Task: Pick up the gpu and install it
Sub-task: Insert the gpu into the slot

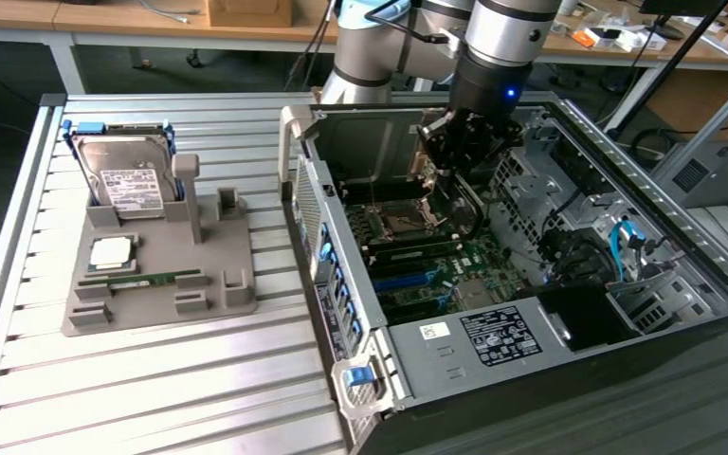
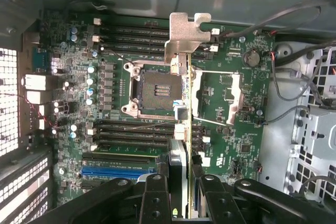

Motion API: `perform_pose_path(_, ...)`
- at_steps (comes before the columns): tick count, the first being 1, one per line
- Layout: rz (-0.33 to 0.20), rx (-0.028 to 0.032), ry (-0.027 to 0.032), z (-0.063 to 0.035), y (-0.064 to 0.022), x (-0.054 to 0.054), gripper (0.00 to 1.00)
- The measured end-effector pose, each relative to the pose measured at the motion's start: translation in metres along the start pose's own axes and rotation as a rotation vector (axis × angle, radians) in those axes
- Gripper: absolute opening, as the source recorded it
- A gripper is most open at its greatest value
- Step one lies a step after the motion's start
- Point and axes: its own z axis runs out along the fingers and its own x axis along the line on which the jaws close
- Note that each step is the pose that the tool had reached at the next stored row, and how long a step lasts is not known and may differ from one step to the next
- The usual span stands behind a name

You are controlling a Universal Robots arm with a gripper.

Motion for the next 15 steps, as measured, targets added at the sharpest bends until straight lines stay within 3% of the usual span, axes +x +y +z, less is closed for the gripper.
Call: perform_pose_path(15,-0.040,-0.0014,-0.0023,0.0000,0.0000,0.0000,0.27)
